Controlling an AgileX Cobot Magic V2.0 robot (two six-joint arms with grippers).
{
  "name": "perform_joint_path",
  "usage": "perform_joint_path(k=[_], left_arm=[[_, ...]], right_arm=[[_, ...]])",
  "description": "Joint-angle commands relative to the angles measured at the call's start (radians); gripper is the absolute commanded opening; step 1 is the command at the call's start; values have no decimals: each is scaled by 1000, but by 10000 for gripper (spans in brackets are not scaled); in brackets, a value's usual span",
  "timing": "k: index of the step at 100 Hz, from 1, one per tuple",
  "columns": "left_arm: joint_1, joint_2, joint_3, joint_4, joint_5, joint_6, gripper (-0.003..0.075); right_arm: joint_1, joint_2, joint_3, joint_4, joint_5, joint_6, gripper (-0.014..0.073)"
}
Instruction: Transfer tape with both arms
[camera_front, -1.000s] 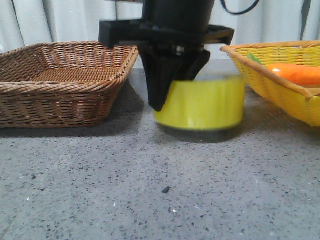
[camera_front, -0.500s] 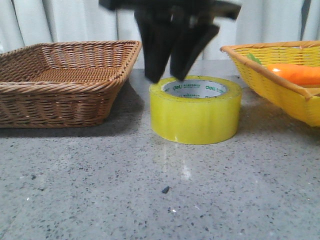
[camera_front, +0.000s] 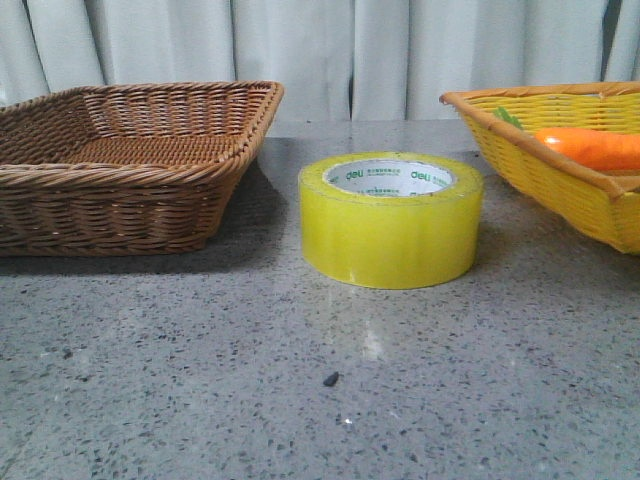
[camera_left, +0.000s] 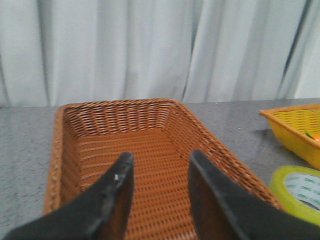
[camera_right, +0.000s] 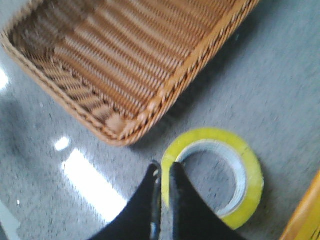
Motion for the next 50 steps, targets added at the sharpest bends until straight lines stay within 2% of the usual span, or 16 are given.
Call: perform_joint_path(k=[1,20,50], left_arm=[[-60,75,-84,16,-96,-9,342],[-187,270,-206,21,-96,-9,357],[-382,568,-413,66,-96,-9,358]], right_arm=[[-4,-89,21,-16,-137,-10,-73],[-4,-246,165,-18,-262,-10,-73],[-4,-439,313,-18,-271,28,-72]])
